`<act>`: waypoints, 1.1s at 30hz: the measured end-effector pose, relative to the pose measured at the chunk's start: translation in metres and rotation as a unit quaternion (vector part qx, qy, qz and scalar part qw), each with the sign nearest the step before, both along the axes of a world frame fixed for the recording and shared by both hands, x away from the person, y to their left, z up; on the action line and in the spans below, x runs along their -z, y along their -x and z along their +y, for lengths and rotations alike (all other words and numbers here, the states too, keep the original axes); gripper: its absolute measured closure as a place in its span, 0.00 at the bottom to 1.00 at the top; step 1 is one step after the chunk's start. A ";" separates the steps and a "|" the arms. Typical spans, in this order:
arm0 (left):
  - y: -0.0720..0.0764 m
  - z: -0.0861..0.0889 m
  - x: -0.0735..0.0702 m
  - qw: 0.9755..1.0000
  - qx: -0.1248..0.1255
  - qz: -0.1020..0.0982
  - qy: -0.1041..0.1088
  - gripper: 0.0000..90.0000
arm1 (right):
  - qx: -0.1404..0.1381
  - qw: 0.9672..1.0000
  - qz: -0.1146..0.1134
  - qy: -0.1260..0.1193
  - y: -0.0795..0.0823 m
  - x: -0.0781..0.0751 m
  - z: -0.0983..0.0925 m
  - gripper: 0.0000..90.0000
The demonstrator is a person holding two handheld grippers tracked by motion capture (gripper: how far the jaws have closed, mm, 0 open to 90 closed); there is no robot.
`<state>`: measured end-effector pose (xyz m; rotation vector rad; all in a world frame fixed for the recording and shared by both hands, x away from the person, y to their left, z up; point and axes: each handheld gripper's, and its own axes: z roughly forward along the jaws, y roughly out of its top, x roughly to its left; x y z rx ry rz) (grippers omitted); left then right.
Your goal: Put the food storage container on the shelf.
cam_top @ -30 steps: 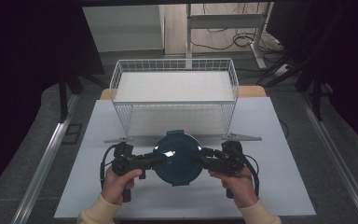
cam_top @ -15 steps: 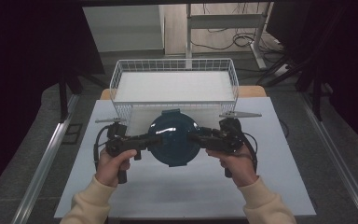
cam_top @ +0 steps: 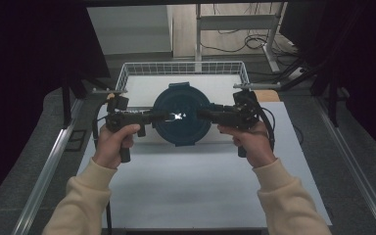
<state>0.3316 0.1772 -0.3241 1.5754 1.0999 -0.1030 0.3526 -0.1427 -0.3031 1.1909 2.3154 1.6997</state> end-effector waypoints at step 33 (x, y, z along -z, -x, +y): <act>-0.111 0.012 -0.018 0.998 -0.009 0.053 0.016 0.44 | 0.011 0.998 0.063 -0.013 -0.105 -0.017 0.008 0.45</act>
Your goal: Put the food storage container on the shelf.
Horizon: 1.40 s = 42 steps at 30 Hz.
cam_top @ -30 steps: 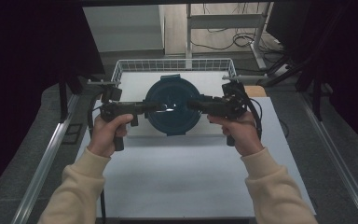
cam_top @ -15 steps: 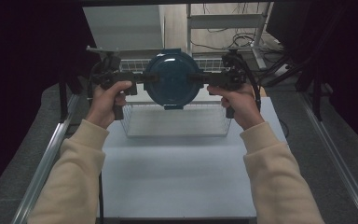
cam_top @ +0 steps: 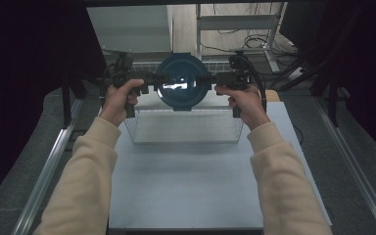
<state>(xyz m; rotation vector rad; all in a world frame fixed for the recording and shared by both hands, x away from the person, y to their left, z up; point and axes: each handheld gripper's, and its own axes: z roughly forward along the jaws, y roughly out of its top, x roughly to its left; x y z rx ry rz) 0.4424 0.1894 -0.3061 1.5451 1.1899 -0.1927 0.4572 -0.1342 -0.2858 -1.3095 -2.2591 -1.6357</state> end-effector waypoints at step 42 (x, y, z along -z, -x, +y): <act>-0.012 0.004 0.012 0.995 -0.082 -0.028 -0.040 0.23 | 0.095 0.995 -0.002 0.018 -0.010 0.015 0.001 0.12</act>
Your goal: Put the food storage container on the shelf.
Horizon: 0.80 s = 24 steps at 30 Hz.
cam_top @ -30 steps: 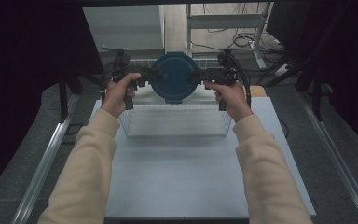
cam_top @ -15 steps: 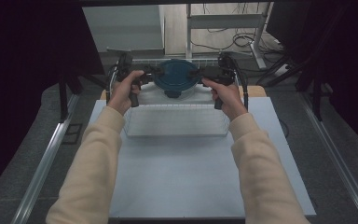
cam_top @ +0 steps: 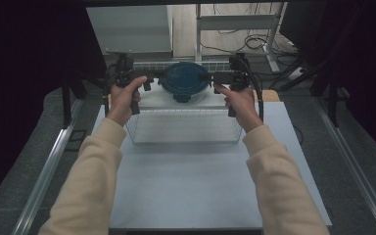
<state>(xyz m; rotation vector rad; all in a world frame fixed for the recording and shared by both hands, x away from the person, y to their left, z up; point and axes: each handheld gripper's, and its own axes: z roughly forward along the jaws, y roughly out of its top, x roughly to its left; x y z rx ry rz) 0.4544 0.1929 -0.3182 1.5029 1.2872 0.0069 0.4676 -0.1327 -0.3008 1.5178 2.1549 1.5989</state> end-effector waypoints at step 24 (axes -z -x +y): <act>0.156 0.025 0.078 0.992 0.046 -0.075 -0.095 0.26 | -0.056 0.983 -0.136 0.107 0.141 0.062 -0.069 0.18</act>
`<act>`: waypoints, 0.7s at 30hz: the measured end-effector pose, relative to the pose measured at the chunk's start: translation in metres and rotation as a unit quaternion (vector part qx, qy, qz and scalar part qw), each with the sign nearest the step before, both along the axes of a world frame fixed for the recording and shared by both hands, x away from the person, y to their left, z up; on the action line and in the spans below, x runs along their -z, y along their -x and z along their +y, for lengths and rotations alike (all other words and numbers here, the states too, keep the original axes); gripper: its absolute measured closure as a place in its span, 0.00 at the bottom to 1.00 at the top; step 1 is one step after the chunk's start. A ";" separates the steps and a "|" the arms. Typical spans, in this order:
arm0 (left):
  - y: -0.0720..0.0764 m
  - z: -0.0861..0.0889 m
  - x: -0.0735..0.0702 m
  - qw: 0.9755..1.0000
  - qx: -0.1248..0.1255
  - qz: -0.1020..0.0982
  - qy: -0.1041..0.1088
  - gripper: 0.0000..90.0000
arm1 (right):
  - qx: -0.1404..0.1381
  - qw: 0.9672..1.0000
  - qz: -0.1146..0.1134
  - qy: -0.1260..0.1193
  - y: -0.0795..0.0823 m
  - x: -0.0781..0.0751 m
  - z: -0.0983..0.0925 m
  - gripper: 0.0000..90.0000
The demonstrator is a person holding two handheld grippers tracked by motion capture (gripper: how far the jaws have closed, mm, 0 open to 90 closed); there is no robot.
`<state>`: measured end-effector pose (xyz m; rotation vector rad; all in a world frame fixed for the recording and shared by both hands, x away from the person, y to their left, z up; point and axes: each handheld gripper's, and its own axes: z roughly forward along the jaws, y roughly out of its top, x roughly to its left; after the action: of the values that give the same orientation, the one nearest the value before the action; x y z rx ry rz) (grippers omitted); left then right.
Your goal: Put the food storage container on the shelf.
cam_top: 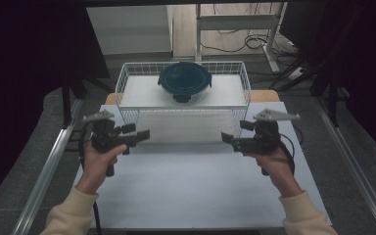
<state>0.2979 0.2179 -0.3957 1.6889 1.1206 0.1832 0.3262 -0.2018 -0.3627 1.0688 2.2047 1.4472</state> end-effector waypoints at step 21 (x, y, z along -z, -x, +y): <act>0.046 -0.010 0.080 0.996 0.008 0.036 -0.084 0.24 | 0.032 0.998 0.040 0.035 0.041 0.093 -0.043 0.18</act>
<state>0.2521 0.2079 -0.4755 1.8651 1.1729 0.2126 0.2849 -0.2453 -0.4559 1.1827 2.2358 1.3124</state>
